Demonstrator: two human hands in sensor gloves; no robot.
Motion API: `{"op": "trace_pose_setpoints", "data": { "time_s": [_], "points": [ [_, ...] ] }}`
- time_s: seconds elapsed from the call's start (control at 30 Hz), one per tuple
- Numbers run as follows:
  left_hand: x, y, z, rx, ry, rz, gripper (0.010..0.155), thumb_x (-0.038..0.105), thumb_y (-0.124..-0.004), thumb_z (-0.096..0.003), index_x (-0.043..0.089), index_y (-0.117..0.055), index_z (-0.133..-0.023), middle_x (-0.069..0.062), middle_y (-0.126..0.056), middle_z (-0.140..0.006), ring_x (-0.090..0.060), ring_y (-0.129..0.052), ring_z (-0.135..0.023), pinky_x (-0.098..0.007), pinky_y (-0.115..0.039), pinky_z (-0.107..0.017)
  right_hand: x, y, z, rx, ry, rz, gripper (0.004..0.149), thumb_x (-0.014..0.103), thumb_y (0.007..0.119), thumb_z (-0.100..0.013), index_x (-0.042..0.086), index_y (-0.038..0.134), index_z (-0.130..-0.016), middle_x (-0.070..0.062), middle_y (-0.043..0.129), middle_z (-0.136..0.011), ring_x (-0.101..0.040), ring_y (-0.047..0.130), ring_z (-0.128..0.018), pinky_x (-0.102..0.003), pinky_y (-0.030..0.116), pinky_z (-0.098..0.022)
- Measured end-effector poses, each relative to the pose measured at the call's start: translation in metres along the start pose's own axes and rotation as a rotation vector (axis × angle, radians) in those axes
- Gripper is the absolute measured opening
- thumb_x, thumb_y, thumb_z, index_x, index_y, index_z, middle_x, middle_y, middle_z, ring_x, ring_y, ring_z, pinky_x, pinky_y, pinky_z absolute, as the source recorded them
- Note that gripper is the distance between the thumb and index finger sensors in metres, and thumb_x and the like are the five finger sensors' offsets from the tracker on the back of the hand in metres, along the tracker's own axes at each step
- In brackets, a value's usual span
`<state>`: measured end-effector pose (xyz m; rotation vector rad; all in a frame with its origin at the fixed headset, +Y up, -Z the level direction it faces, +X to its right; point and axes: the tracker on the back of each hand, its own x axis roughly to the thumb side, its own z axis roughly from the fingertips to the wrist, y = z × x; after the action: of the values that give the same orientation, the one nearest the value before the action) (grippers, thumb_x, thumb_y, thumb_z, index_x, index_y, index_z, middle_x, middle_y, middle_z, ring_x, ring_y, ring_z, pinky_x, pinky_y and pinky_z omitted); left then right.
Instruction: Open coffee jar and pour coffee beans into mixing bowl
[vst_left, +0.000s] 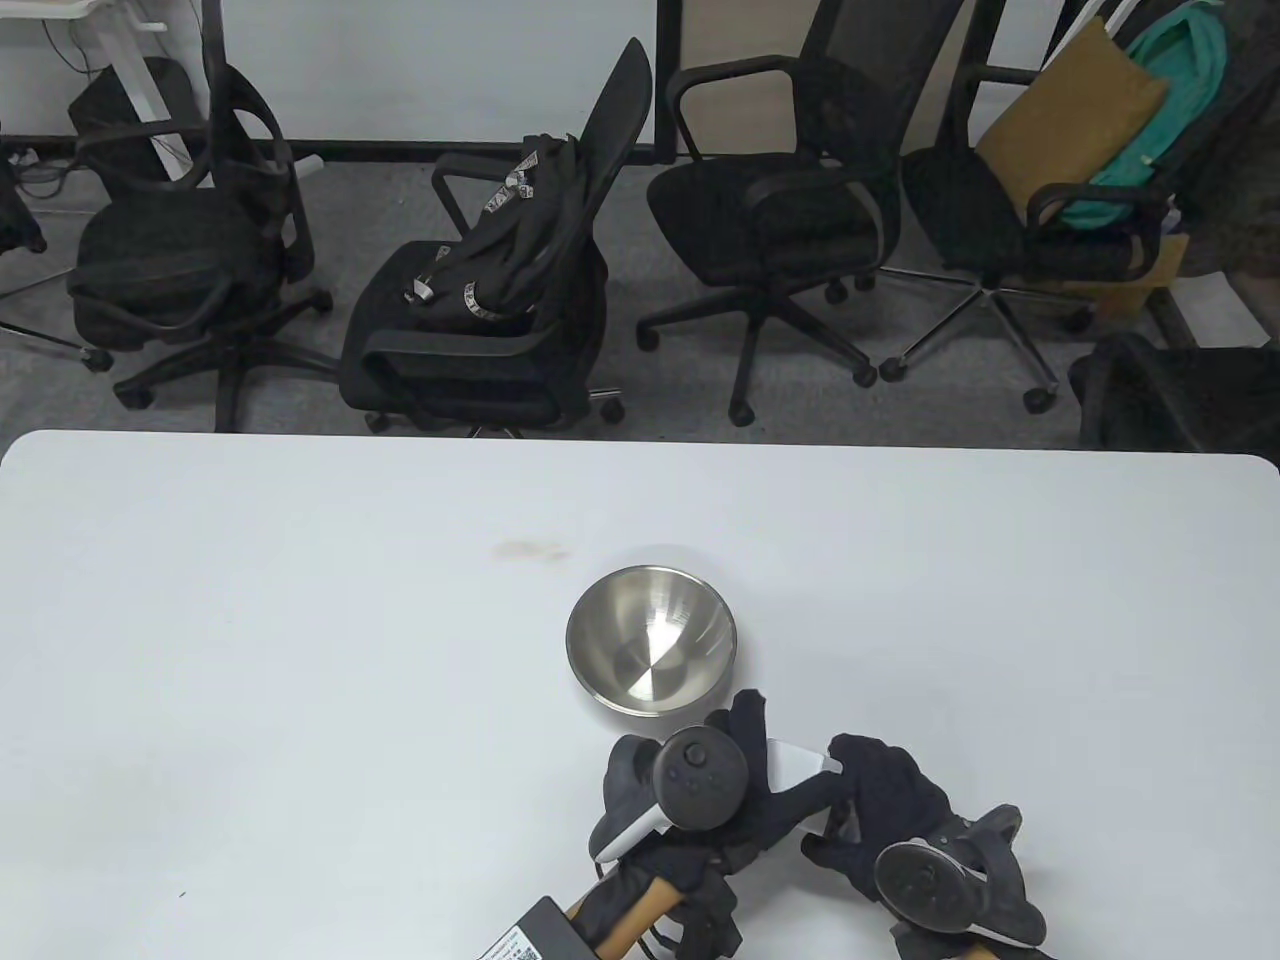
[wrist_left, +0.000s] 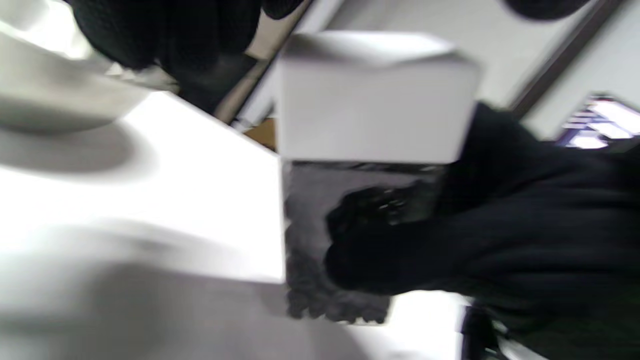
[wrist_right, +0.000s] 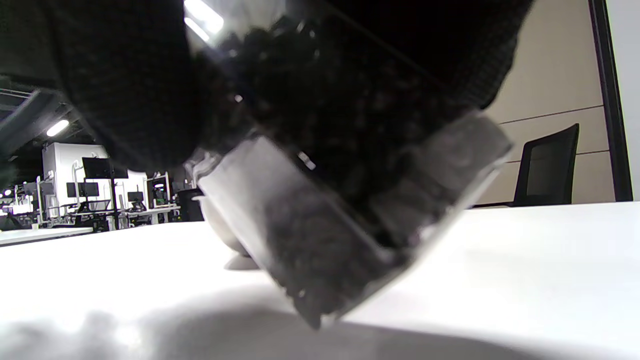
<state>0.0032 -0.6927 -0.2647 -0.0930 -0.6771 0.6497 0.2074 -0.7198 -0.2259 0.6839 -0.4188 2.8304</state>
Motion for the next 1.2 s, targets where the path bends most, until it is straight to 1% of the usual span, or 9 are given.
{"op": "trace_pose_setpoints", "data": {
  "time_s": [0.03,0.1,0.2,0.27,0.37,0.47,0.83,1.07,1.2],
  "points": [
    [0.001,0.0,0.0,-0.005,-0.079,-0.011,0.112,0.077,-0.063,-0.0524,-0.007,-0.038,-0.122,-0.038,-0.044,-0.12,-0.061,-0.059,-0.105,-0.073,-0.059,-0.072,-0.001,0.001,0.0,0.011,-0.008,-0.006,0.095,0.049,0.096,-0.041,-0.004,0.048,-0.104,-0.03,0.066,-0.095,-0.043,0.077,-0.081,-0.057,0.076,-0.062],
    [0.004,0.0,-0.001,-0.018,-0.267,-0.091,0.109,0.071,-0.075,-0.0507,-0.006,-0.044,-0.121,-0.037,-0.048,-0.12,-0.06,-0.063,-0.105,-0.071,-0.058,-0.074,-0.003,0.003,0.0,0.031,-0.044,-0.011,0.095,0.049,0.096,-0.041,-0.003,0.047,-0.105,-0.03,0.065,-0.096,-0.043,0.076,-0.082,-0.058,0.075,-0.063],
    [0.011,-0.004,-0.001,-0.139,-0.302,-0.255,0.108,0.066,-0.082,-0.0482,-0.001,-0.041,-0.122,-0.032,-0.046,-0.122,-0.055,-0.062,-0.109,-0.071,-0.058,-0.076,-0.004,0.005,0.0,0.049,-0.056,-0.007,0.095,0.048,0.096,-0.041,-0.003,0.047,-0.105,-0.03,0.065,-0.097,-0.043,0.076,-0.083,-0.058,0.074,-0.064],
    [0.013,-0.009,-0.001,-0.124,-0.339,-0.308,0.105,0.062,-0.086,-0.048,0.001,-0.043,-0.122,-0.03,-0.05,-0.121,-0.052,-0.065,-0.107,-0.069,-0.061,-0.075,-0.004,0.004,0.0,0.053,-0.06,-0.012,0.095,0.048,0.096,-0.041,-0.003,0.047,-0.105,-0.029,0.064,-0.097,-0.043,0.076,-0.083,-0.058,0.074,-0.064],
    [0.013,-0.013,-0.002,-0.159,-0.302,-0.34,0.101,0.057,-0.087,-0.0496,0.002,-0.043,-0.121,-0.027,-0.054,-0.119,-0.05,-0.068,-0.105,-0.066,-0.065,-0.075,-0.004,0.004,0.0,0.052,-0.066,-0.015,0.095,0.048,0.096,-0.041,-0.002,0.047,-0.105,-0.029,0.064,-0.097,-0.043,0.075,-0.083,-0.058,0.074,-0.064],
    [0.01,-0.013,-0.002,-0.14,-0.301,-0.323,0.096,0.055,-0.088,-0.0504,0.002,-0.047,-0.12,-0.025,-0.06,-0.115,-0.049,-0.074,-0.102,-0.064,-0.068,-0.073,-0.005,0.005,0.001,0.05,-0.071,-0.012,0.095,0.048,0.096,-0.041,-0.002,0.047,-0.105,-0.029,0.064,-0.098,-0.043,0.075,-0.083,-0.057,0.074,-0.064],
    [0.006,-0.01,-0.003,-0.086,-0.27,-0.285,0.094,0.061,-0.087,-0.0486,0.002,-0.058,-0.116,-0.024,-0.071,-0.107,-0.045,-0.085,-0.09,-0.056,-0.079,-0.066,-0.005,0.005,0.002,0.047,-0.075,-0.009,0.096,0.048,0.096,-0.041,-0.002,0.046,-0.105,-0.029,0.064,-0.098,-0.042,0.075,-0.084,-0.057,0.074,-0.065],
    [0.005,-0.009,-0.001,-0.006,-0.186,-0.247,0.096,0.068,-0.085,-0.047,-0.003,-0.068,-0.109,-0.025,-0.083,-0.095,-0.041,-0.096,-0.075,-0.05,-0.086,-0.055,-0.005,0.004,0.002,0.043,-0.067,-0.004,0.096,0.049,0.095,-0.041,-0.002,0.046,-0.105,-0.029,0.063,-0.098,-0.042,0.075,-0.083,-0.057,0.074,-0.065],
    [0.004,-0.008,0.0,0.069,-0.077,-0.214,0.097,0.074,-0.08,-0.0462,-0.007,-0.079,-0.1,-0.024,-0.094,-0.08,-0.035,-0.104,-0.058,-0.043,-0.092,-0.041,-0.003,0.004,0.002,0.032,-0.051,0.011,0.096,0.049,0.095,-0.041,-0.002,0.046,-0.105,-0.029,0.063,-0.097,-0.042,0.075,-0.083,-0.057,0.074,-0.064]
  ]
}}
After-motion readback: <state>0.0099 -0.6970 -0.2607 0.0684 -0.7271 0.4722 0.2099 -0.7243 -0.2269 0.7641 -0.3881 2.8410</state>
